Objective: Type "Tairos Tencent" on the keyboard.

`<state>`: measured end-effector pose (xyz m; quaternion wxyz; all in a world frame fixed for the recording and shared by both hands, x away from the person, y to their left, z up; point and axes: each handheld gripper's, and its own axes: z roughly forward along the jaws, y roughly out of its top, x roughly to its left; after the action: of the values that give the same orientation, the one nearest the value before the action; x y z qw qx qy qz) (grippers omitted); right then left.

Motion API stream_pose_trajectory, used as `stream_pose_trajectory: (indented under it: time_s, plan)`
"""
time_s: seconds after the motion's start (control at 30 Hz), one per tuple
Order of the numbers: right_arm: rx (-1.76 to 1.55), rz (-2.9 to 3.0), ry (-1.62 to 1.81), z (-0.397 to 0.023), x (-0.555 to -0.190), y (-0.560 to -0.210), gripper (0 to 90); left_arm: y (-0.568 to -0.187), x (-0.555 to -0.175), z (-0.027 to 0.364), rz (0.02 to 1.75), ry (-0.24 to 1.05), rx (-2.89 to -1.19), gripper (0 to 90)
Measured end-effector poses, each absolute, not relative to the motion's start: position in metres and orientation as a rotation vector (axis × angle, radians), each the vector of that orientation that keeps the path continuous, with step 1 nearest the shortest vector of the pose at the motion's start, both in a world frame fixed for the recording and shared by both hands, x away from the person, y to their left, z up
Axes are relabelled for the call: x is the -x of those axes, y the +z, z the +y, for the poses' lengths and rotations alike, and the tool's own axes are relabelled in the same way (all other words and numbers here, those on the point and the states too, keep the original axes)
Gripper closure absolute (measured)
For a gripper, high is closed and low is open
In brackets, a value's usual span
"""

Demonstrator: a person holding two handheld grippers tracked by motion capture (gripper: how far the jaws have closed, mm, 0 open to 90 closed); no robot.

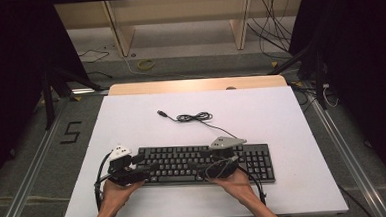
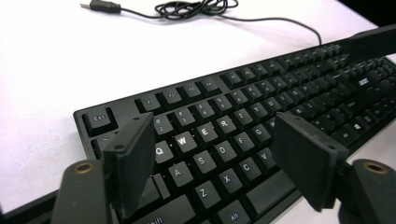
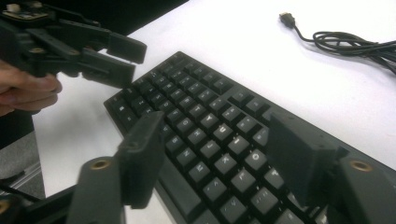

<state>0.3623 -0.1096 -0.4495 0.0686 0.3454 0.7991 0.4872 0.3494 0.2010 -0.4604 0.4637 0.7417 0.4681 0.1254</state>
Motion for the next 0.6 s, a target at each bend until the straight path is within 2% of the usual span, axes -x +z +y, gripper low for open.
stream_pose_trajectory:
  time_s: [0.17, 0.2, 0.23, 0.33, 0.37, 0.47, 0.6]
  plan:
    - [-1.045, 2.418, 1.437, -0.104, -0.368, -0.451, 50.5, -0.457, -0.345, 0.204, 1.130, 0.316, -1.808, 27.9]
    - [-1.051, 2.420, 1.430, -0.101, -0.370, -0.452, 54.7, -0.457, -0.344, 0.205, 1.128, 0.322, -1.807, 28.1]
    - [-1.051, 2.420, 1.430, -0.101, -0.370, -0.452, 54.7, -0.457, -0.343, 0.205, 1.125, 0.326, -1.807, 28.1]
    - [-1.051, 2.434, 1.412, -0.094, -0.375, -0.455, 62.5, -0.458, -0.341, 0.207, 1.130, 0.339, -1.804, 29.8]
    - [-1.051, 2.434, 1.412, -0.094, -0.375, -0.455, 62.5, -0.458, -0.340, 0.209, 1.131, 0.343, -1.802, 29.8]
    - [-1.044, 2.443, 1.403, -0.089, -0.378, -0.457, 67.5, -0.459, -0.339, 0.212, 1.135, 0.345, -1.798, 32.9]
    - [-1.037, 2.457, 1.382, -0.081, -0.381, -0.457, 75.1, -0.459, -0.338, 0.214, 1.133, 0.352, -1.801, 41.4]
